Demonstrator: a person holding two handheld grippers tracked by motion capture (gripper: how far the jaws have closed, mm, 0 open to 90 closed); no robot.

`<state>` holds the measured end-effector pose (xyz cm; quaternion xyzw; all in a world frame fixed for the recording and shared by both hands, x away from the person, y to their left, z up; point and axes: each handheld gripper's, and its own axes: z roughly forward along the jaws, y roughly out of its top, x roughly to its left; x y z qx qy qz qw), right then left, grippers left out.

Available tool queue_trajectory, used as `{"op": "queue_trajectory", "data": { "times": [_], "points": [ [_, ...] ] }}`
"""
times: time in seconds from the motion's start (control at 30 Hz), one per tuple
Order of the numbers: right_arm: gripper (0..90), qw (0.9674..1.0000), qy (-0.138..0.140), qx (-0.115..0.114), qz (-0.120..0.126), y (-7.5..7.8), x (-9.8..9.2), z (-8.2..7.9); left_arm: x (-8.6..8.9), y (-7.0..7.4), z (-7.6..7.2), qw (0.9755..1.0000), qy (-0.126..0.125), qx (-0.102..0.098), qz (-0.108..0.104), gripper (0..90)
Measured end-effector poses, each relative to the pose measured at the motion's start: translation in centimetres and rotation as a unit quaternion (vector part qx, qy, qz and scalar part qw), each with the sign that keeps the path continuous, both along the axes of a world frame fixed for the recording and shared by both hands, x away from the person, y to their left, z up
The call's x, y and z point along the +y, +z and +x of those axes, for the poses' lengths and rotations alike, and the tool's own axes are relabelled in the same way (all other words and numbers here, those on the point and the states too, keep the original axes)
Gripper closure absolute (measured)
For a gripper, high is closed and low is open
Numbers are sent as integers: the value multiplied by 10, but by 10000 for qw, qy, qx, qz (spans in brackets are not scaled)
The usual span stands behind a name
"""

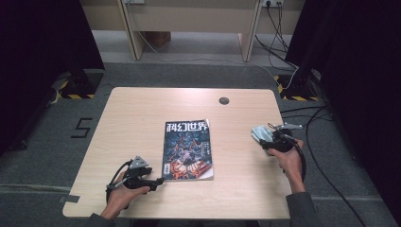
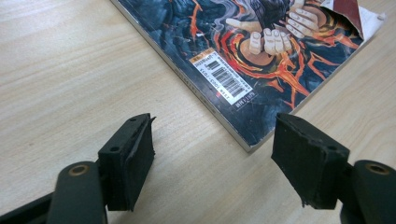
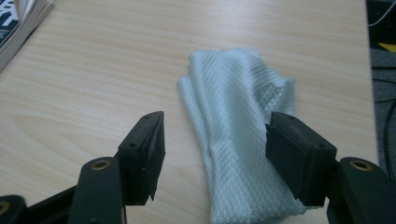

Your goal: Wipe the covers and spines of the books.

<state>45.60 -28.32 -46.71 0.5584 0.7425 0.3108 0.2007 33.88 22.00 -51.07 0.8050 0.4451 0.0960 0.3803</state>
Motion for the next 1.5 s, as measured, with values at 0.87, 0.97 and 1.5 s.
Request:
{"op": "queue_trajectory", "data": {
  "times": [0.87,0.97,1.5],
  "points": [
    [557,9971,533,511,-192,-23,38,2,0,-2,0,9996,-192,-153,170,246],
    [548,9965,645,530,-45,-24,47,2,-1,-2,0,9991,-236,-195,278,231],
    [308,9973,691,256,-59,-11,45,-31,5,-3,-2,9966,-341,-354,655,194]
  ]
}}
